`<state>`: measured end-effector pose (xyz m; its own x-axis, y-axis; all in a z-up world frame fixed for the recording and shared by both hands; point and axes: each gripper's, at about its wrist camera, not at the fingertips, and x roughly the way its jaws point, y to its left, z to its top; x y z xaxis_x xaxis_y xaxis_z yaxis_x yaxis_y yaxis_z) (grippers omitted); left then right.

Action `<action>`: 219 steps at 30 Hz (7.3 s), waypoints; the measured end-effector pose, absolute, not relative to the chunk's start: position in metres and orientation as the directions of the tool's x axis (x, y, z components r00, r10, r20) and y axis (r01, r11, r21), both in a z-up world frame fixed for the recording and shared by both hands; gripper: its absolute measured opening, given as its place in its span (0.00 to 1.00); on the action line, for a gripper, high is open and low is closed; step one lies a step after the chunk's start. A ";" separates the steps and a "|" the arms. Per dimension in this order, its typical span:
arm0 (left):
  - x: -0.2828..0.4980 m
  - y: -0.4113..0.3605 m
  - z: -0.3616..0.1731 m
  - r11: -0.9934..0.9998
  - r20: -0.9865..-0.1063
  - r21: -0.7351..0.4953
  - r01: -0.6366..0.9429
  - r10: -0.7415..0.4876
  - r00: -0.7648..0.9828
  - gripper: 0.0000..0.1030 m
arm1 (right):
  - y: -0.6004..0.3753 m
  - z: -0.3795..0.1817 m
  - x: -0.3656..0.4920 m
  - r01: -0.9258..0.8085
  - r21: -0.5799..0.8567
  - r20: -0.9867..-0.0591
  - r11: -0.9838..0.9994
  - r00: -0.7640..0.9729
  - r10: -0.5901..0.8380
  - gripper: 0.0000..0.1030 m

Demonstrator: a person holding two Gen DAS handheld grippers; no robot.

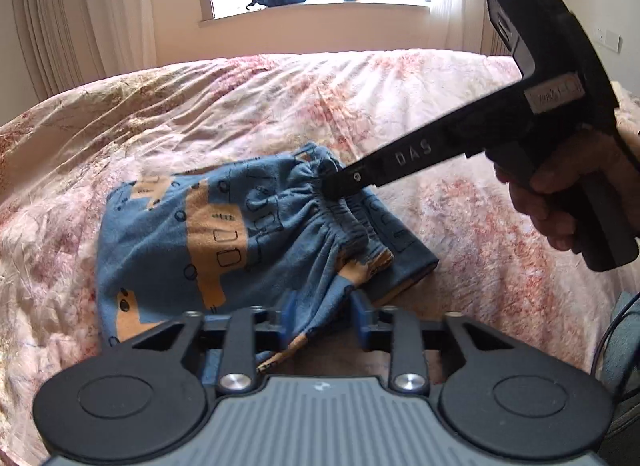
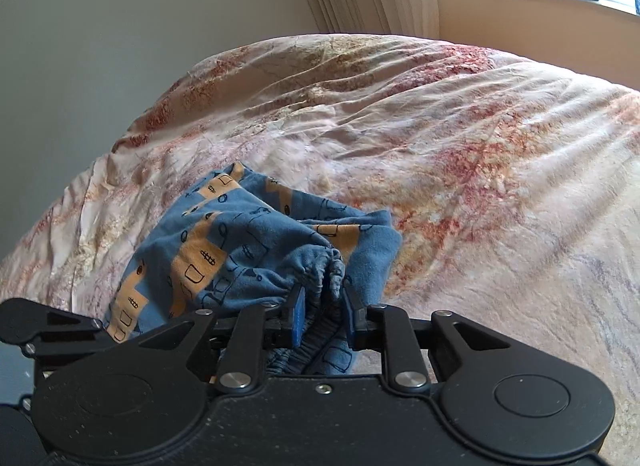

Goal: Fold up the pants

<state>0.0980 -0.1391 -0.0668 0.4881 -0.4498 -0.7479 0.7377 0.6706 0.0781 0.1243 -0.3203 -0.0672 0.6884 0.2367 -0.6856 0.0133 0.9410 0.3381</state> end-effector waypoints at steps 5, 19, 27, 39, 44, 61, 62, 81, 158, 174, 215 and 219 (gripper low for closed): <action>0.120 -0.119 -0.027 0.774 -0.657 0.077 0.628 -0.434 0.616 0.93 | -0.309 -0.047 0.117 -0.021 0.201 -0.638 0.979 0.756 0.147 0.57; 0.205 -0.074 -0.077 0.961 -0.707 0.184 0.206 -0.016 0.707 1.00 | -0.273 -0.066 0.127 0.107 0.074 -0.655 0.992 0.755 -0.033 0.93; 0.207 -0.072 -0.081 0.961 -0.725 0.167 0.220 -0.031 0.688 1.00 | -0.289 -0.076 0.102 0.198 0.000 -0.719 0.980 0.681 -0.138 0.96; 0.180 -0.080 -0.082 0.951 -0.789 0.161 0.265 -0.037 0.613 1.00 | -0.253 -0.062 0.097 0.107 0.032 -0.681 0.994 0.730 -0.057 0.98; 0.165 -0.080 -0.085 0.941 -0.804 0.189 0.282 -0.016 0.594 1.00 | -0.264 -0.085 0.088 0.195 0.060 -0.786 0.979 0.614 -0.074 0.98; 0.138 -0.096 -0.070 0.913 -0.794 0.154 0.377 -0.113 0.598 1.00 | -0.280 -0.053 0.112 0.130 0.039 -0.635 0.991 0.769 -0.075 0.99; 0.136 -0.099 -0.075 0.906 -0.798 0.167 0.389 -0.107 0.593 1.00 | -0.282 -0.056 0.126 0.103 0.017 -0.643 0.995 0.763 -0.068 0.99; 0.155 -0.066 -0.067 0.965 -0.777 0.042 0.259 -0.131 0.615 1.00 | -0.290 -0.075 0.202 -0.043 -0.020 -0.688 0.999 0.725 0.018 0.99; 0.189 -0.015 -0.086 0.901 -0.795 -0.402 0.160 -0.431 0.427 0.55 | -0.352 -0.108 0.122 0.074 0.625 -0.552 0.777 0.746 0.373 0.42; 0.184 -0.032 -0.080 0.932 -0.820 -0.308 0.193 -0.362 0.442 0.42 | -0.344 -0.109 0.125 0.075 0.584 -0.570 0.808 0.746 0.343 0.38; 0.177 -0.050 -0.013 0.926 -0.699 -0.260 0.273 -0.376 0.609 0.15 | -0.318 -0.033 0.115 -0.028 0.418 -0.436 0.908 0.871 0.228 0.15; 0.204 -0.065 -0.001 0.928 -0.657 -0.237 0.288 -0.372 0.656 0.15 | -0.324 -0.014 0.138 -0.062 0.324 -0.418 0.944 0.886 0.202 0.15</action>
